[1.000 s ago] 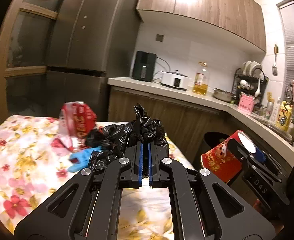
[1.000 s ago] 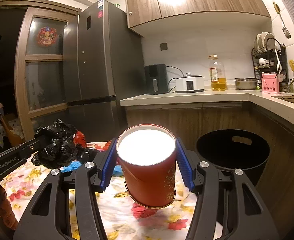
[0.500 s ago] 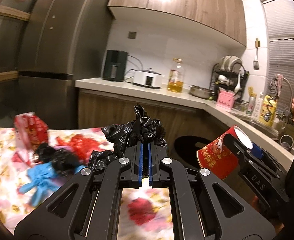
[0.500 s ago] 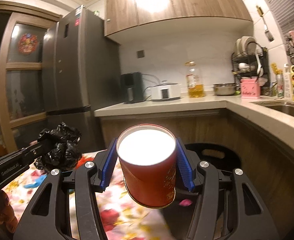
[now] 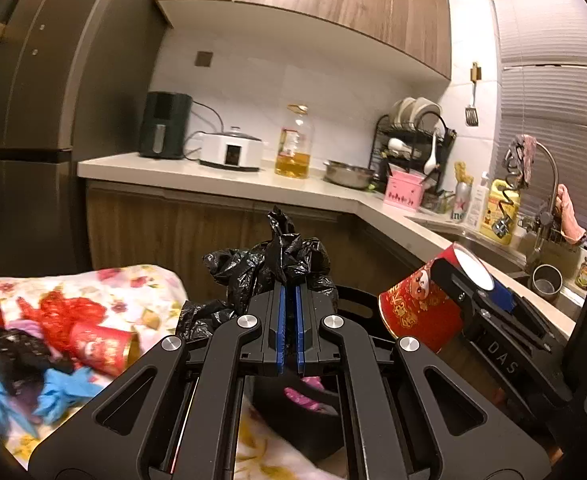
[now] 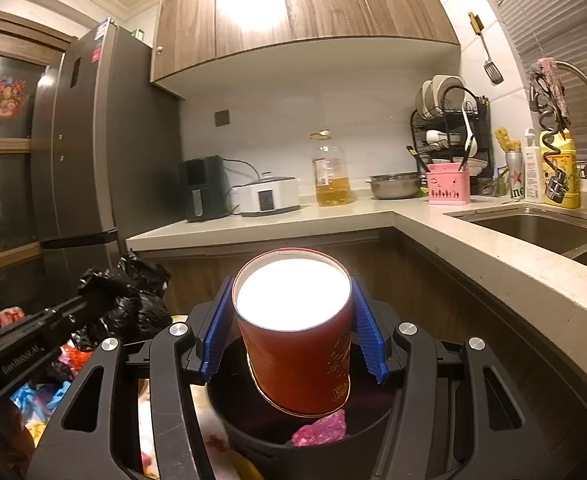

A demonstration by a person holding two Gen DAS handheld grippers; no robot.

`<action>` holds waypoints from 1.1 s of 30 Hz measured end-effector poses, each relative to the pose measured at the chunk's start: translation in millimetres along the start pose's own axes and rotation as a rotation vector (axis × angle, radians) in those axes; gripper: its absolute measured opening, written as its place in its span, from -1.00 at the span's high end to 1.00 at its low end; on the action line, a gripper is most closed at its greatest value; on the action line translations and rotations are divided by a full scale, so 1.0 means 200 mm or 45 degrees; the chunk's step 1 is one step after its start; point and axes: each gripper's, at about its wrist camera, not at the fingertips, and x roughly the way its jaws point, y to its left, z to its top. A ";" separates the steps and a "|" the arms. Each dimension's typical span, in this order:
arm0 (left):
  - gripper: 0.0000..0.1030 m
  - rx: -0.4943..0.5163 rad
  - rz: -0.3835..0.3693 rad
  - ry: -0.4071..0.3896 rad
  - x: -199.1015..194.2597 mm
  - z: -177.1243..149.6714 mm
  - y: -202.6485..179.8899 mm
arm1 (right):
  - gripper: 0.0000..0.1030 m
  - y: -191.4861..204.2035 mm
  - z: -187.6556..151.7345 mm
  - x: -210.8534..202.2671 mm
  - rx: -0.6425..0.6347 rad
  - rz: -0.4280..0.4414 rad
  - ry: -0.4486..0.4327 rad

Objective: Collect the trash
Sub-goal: 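Carry the black bag and red cup with both tools over the black bin, then open both tools to drop the black bag and red cup into the bin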

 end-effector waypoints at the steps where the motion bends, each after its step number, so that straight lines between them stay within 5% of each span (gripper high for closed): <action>1: 0.94 0.005 -0.011 0.009 0.04 -0.01 -0.02 | -0.07 -0.01 0.00 0.01 0.000 -0.007 0.000; 33: 0.93 0.007 -0.116 0.120 0.46 -0.09 -0.15 | -0.08 -0.18 -0.06 0.22 0.019 -0.039 0.062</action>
